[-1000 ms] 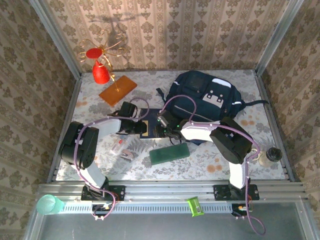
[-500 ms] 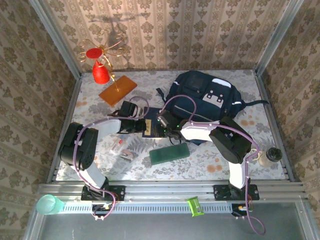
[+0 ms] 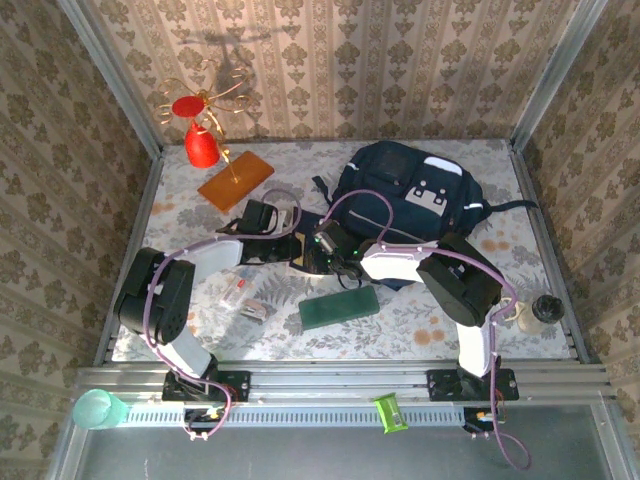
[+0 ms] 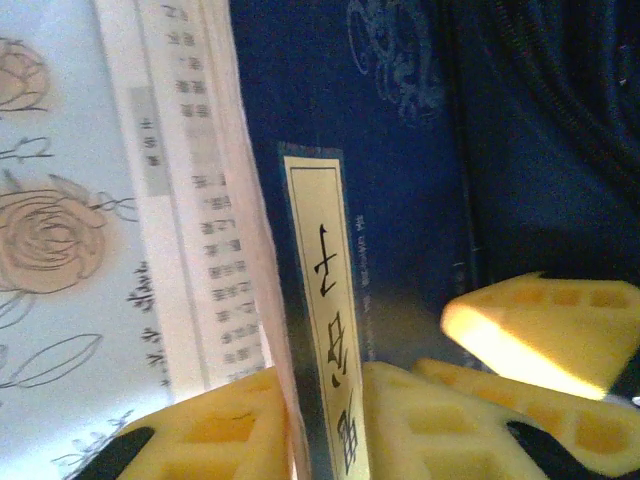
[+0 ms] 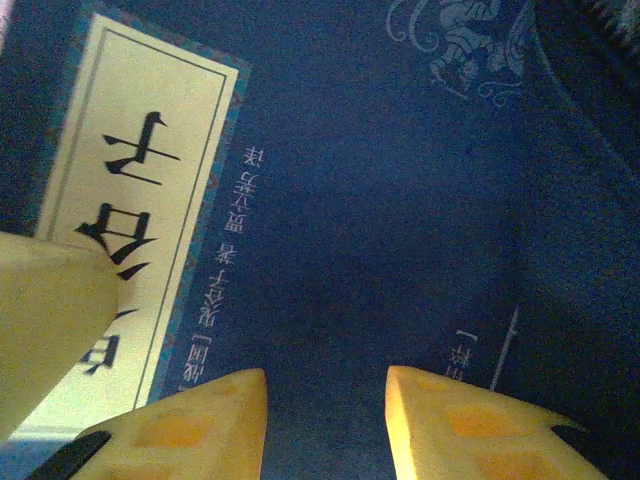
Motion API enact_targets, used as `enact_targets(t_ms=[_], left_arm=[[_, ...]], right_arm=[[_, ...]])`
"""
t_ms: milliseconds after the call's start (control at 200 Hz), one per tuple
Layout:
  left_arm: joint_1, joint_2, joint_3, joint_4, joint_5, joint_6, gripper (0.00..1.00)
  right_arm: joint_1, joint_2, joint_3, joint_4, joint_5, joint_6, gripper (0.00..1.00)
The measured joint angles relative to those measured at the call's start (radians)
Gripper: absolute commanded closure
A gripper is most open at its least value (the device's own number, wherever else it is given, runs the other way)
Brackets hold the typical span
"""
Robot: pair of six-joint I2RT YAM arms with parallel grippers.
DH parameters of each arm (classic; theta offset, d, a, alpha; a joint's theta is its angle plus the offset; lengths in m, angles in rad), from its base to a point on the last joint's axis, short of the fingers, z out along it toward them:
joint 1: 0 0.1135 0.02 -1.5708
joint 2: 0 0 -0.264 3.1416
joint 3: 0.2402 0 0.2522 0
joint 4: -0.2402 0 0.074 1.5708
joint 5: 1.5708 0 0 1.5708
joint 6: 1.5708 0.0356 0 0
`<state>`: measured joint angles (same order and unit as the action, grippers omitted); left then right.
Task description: Pack the student bag
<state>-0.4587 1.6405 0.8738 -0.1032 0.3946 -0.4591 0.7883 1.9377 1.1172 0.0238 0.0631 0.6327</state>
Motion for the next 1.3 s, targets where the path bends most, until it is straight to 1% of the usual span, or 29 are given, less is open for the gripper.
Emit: enact_targets(t_ms=[110,260,390,505,590,645,680,720,780,870,1000,1055,1105,1165,1210,1260,1300], left_arm=[[-0.005,0.0,0.0,0.006,0.003,-0.002,0.9],[-0.005,-0.006,0.0,0.001,-0.005,0.0,0.98],[0.012,-0.042,-0.002,-0.021,0.003,0.007,1.0],[0.04,-0.109,-0.014,-0.034,0.018,0.018,1.0],[0.049,-0.178,-0.028,-0.033,0.035,0.025,1.0],[0.049,-0.23,-0.037,-0.025,0.061,0.026,1.0],[0.049,-0.26,-0.041,-0.019,0.077,0.026,1.0],[0.048,-0.29,-0.044,-0.012,0.097,0.025,1.0],[0.048,-0.336,-0.045,0.008,0.13,0.019,1.0],[0.047,-0.39,-0.047,0.047,0.167,-0.002,1.0],[0.04,-0.439,-0.053,0.117,0.219,-0.052,1.0],[0.035,-0.448,-0.06,0.154,0.24,-0.077,1.0],[0.031,-0.451,-0.07,0.186,0.256,-0.103,1.0],[0.027,-0.45,-0.086,0.224,0.274,-0.134,1.0],[0.026,-0.447,-0.097,0.246,0.286,-0.157,1.0],[0.025,-0.439,-0.104,0.266,0.292,-0.178,1.0],[0.026,-0.431,-0.106,0.277,0.294,-0.192,0.96]], right_arm=[[0.0,0.0,0.0,0.002,0.0,0.0,0.61],[0.0,-0.002,0.0,0.003,-0.005,-0.007,0.55],[-0.005,-0.024,0.0,-0.009,-0.032,-0.038,0.48],[-0.021,-0.105,-0.011,-0.052,-0.071,-0.077,0.39],[-0.057,-0.198,-0.023,-0.077,-0.127,-0.11,0.34],[-0.101,-0.263,-0.031,-0.082,-0.182,-0.116,0.3],[-0.133,-0.298,-0.033,-0.082,-0.219,-0.118,0.24],[-0.17,-0.332,-0.035,-0.08,-0.263,-0.121,0.2],[-0.219,-0.37,-0.045,-0.074,-0.322,-0.106,0.15],[-0.268,-0.406,-0.078,-0.048,-0.402,-0.078,0.12],[-0.274,-0.42,-0.135,0.03,-0.504,-0.014,0.12],[-0.274,-0.42,-0.162,0.084,-0.546,0.026,0.14],[-0.274,-0.42,-0.183,0.138,-0.582,0.06,0.21],[-0.274,-0.42,-0.208,0.22,-0.617,0.111,0.36],[-0.274,-0.42,-0.225,0.283,-0.636,0.142,0.52],[-0.274,-0.42,-0.245,0.345,-0.647,0.187,0.67],[-0.279,-0.425,-0.262,0.388,-0.653,0.212,0.77]])
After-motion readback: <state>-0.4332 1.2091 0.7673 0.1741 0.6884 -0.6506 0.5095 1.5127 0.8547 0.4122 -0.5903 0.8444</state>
